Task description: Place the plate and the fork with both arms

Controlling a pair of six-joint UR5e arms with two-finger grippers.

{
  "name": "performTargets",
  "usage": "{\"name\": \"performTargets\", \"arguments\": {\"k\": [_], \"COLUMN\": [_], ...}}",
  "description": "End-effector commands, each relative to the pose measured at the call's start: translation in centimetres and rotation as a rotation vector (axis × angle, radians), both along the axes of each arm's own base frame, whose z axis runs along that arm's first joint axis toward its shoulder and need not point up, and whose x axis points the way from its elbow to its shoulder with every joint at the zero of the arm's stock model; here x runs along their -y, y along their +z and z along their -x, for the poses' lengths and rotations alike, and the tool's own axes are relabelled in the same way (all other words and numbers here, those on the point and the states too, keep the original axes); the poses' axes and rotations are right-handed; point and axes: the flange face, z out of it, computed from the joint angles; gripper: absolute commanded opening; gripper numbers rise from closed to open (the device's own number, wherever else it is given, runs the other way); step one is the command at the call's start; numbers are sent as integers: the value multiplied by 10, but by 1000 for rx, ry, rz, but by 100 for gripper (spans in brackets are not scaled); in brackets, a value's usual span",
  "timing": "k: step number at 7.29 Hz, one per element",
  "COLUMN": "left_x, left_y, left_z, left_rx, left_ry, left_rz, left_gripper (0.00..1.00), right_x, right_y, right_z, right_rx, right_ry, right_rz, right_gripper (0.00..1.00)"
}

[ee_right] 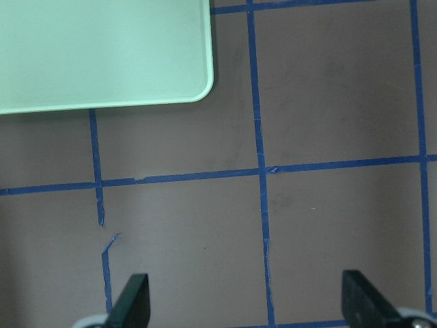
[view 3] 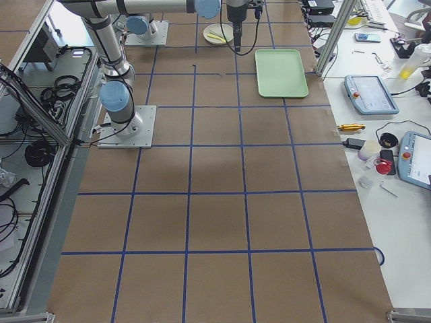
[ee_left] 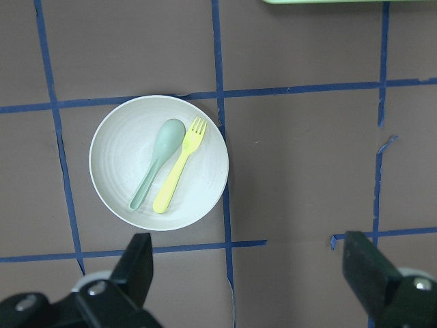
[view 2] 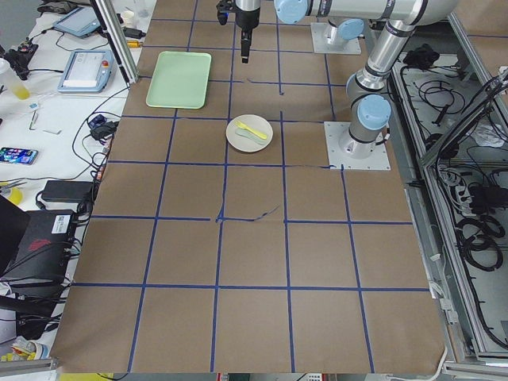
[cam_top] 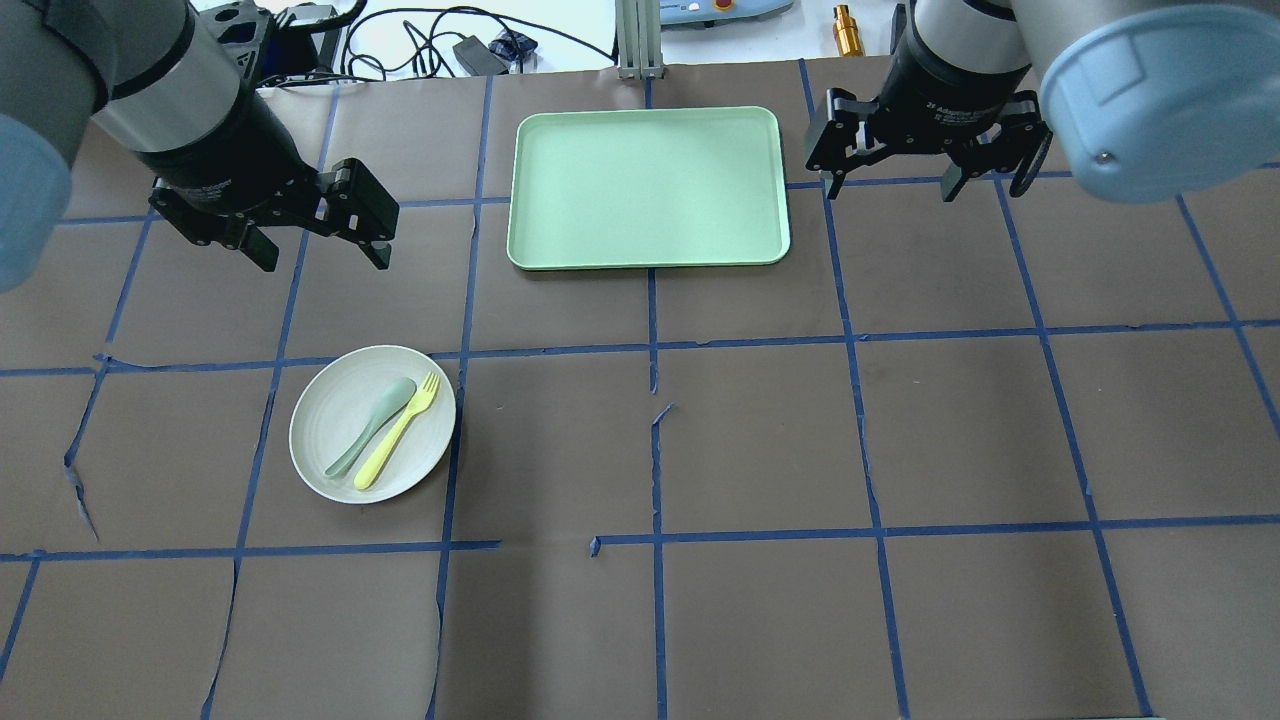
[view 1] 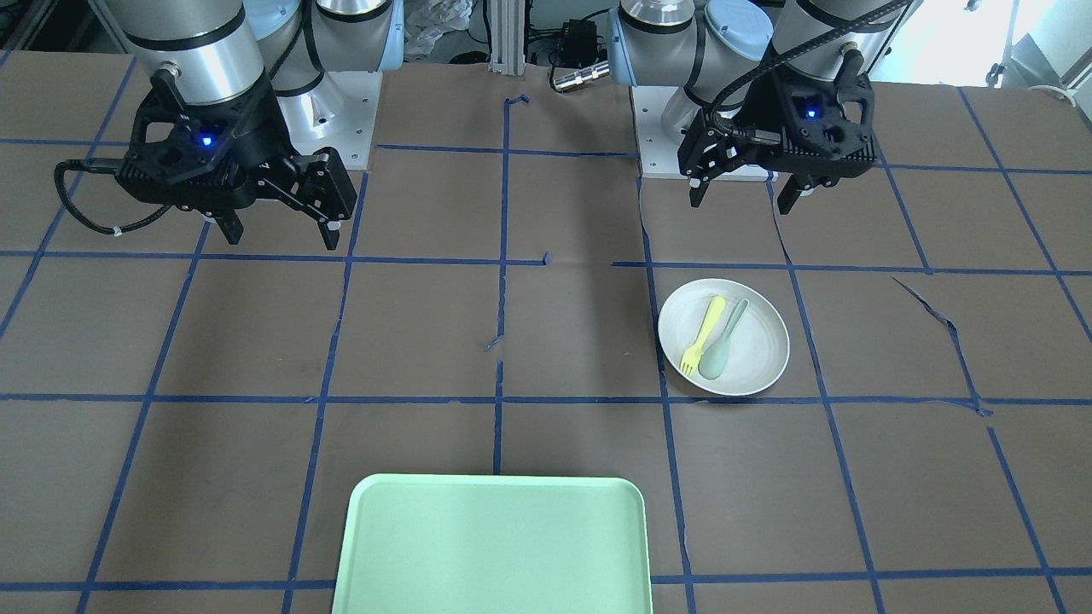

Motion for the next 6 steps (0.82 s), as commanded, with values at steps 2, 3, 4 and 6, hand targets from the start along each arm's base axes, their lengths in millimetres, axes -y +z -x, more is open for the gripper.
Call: {"name": "performTargets", "arguments": {"k": [2, 3, 4, 6], "left_x": [-2, -2, 0, 0], "left_y": [-8, -10, -12, -12], "left_z": [0, 0, 0, 0], "left_rx": [1, 1, 1, 1], "left_ry": [-3, -3, -5, -5], "left_rz": [-16, -19, -23, -26], "left_gripper": [100, 100, 100, 100], "right_x": [-5, -5, -3, -3], "right_y": [12, 10, 6, 6], "right_z": [0, 0, 0, 0], "right_rx": [2, -1, -3, -1], "right_ry": [2, 1, 0, 0], "right_rz": [-3, -4, -11, -12], "right_gripper": [100, 100, 100, 100]}}
